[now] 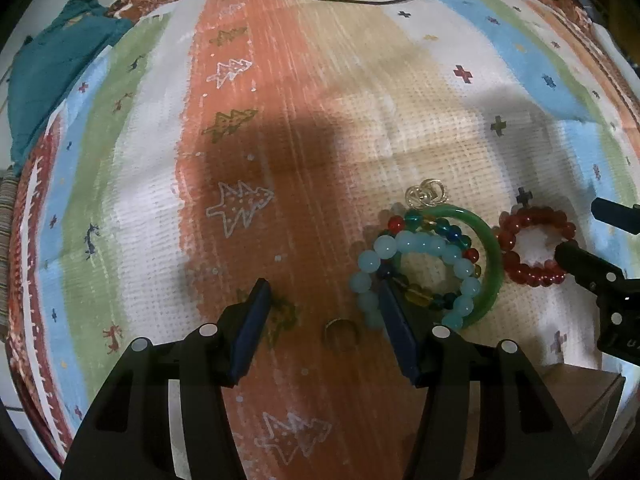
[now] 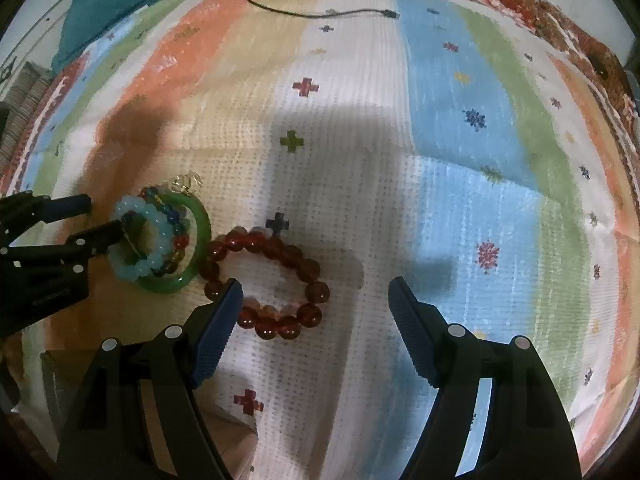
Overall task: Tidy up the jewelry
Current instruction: 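Grasp the light blue bead bracelet with the left gripper while the right grasps the red bead bracelet, then carry both bracelets over the silver tin and open both grippers to drop them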
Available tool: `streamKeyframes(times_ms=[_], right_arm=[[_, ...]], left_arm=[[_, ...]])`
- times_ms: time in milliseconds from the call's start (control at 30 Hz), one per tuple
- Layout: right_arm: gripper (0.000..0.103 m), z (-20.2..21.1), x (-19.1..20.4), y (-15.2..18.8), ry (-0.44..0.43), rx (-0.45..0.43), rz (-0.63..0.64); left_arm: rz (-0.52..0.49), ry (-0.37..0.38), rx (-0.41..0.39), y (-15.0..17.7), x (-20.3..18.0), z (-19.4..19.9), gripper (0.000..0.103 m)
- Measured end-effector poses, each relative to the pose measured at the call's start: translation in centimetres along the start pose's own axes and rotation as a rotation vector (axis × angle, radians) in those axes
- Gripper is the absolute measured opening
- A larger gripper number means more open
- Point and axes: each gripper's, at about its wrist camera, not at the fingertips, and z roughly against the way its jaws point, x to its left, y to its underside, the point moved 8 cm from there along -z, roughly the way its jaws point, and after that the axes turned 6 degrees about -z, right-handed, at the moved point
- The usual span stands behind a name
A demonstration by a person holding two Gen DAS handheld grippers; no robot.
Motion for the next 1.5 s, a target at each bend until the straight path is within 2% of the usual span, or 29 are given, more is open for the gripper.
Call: streamKeyframes(times_ms=[133,167,200,233,267,300,333,467,567,700,1067,1500], right_arm=[[0.075,-0.9,0.1,0.3,0.003,0.021,0.011],[0.075,-1.1,0.1,0.3,-0.001,0.022,0.012],[0.071,-1.3,0.1,0.3,-0.003,0.021,0.012],[0.065,-1.4,0.1,0.2,0.005,0.02,0.015],[0.054,-1.6,-0.1,0.1,0.039,0.018,0.027],[0.051,-1.6,-0.1,0.1,0.047,0.013,0.038],[0.048,-1.6,-0.1,0.0,0.045,0.013,0.039],[0.029,-1.4,-0.4,-0.2,0.056,-0.002,0.035],[0.016,-0.9,-0.8,-0.6,0.051,-0.026,0.031],[0.014,0.4,-0.8,-0.9,-0.015,-0.041,0.012],[0.014,3.6,0.5,-0.4,-0.034,-0.103,0.04],[0.014,7.2,2.4,0.5,-0.076,-0.171,0.045]], left_arm=[[-0.009,-0.009,0.006,-0.2,-0.1,-0.5,0.053],[-0.013,-0.013,0.006,-0.3,-0.2,-0.6,0.048],[-0.02,-0.017,0.003,-0.4,-0.2,-0.7,0.041],[-0.025,-0.02,0.0,-0.5,-0.2,-0.8,0.037],[-0.031,-0.021,-0.002,-0.5,-0.4,-0.8,0.027],[-0.041,-0.02,-0.002,-0.6,-0.7,-0.8,0.016],[-0.049,-0.012,0.0,-0.6,-0.9,-0.8,0.011],[-0.057,-0.021,-0.005,-0.7,-1.4,-0.7,0.011],[-0.045,-0.013,-0.038,-1.2,-1.6,0.5,0.011],[-0.019,0.015,-0.078,-1.4,-1.9,2.5,0.011],[0.0,0.079,-0.14,-1.6,-2.9,5.4,0.011],[0.021,0.109,-0.205,-1.3,-3.2,9.2,0.011]])
